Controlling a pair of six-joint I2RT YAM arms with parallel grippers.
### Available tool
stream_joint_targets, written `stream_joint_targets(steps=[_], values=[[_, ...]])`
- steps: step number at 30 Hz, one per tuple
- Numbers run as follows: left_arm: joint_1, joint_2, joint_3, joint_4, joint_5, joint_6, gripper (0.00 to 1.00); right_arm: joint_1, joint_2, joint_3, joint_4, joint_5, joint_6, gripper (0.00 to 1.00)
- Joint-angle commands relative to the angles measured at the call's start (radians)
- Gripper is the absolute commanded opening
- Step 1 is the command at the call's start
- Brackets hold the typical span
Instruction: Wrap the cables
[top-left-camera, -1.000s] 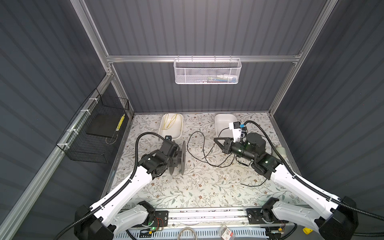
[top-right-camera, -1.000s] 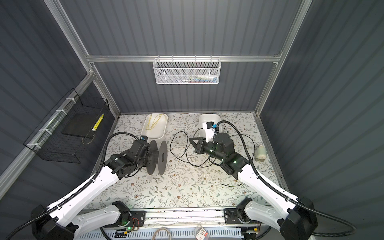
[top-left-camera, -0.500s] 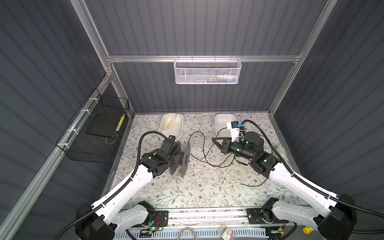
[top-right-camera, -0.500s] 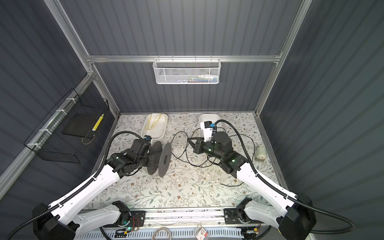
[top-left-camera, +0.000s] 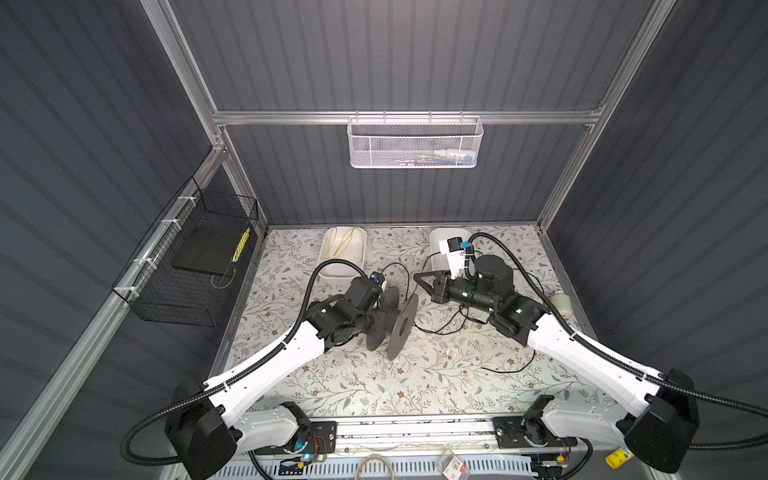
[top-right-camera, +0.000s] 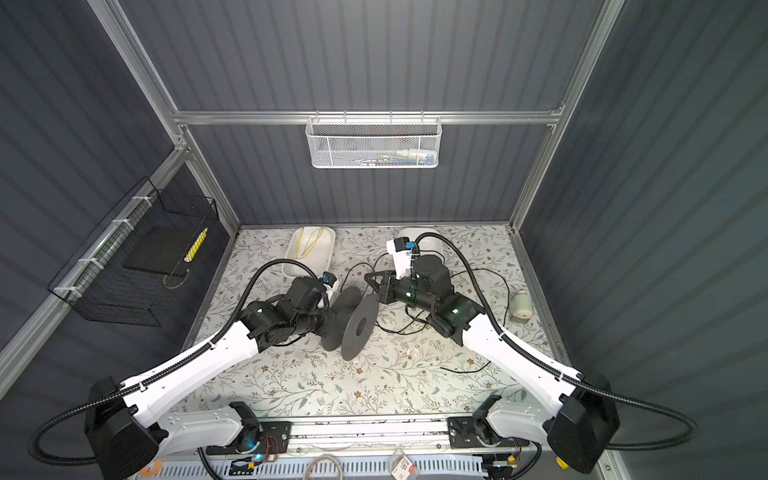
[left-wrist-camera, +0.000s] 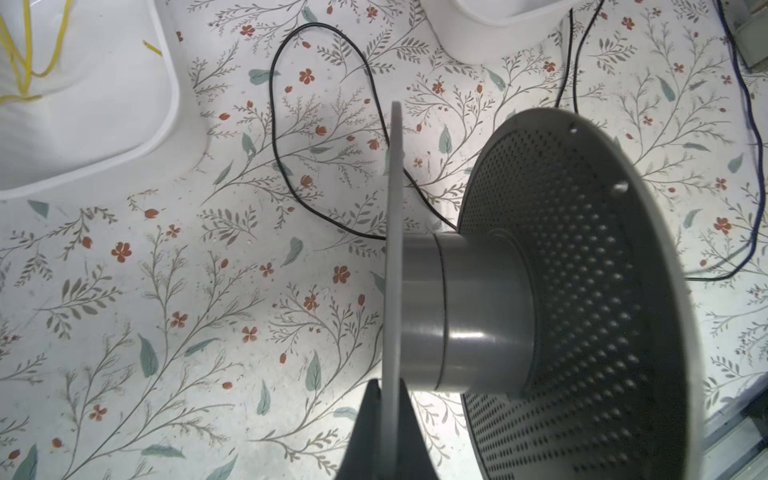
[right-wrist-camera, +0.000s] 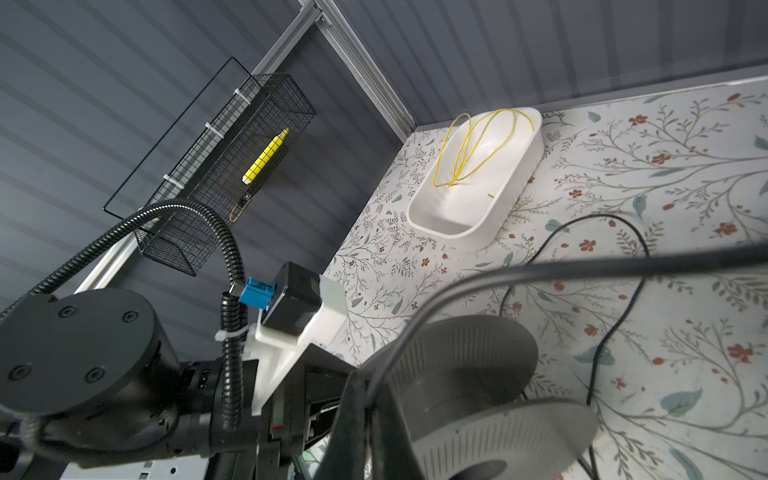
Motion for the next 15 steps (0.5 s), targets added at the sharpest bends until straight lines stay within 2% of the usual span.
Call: stream_joint_targets(steps=[1, 9, 15], values=[[-0.003, 0.028, -0.001, -0.121, 0.056, 0.025, 0.01, 0.009, 0.046, 0.057, -0.051, -0.012, -0.076, 0.00], [-0.014, 0.033, 0.057, -0.231, 0.066, 0.064, 0.09, 0.047, 0.159, 0.072, -0.031, -0.048, -0.086, 0.00], [-0.017, 0.019, 0.058, -0.203, 0.124, 0.076, 0.16, 0.055, 0.206, 0.051, 0.039, -0.041, -0.046, 0.00]])
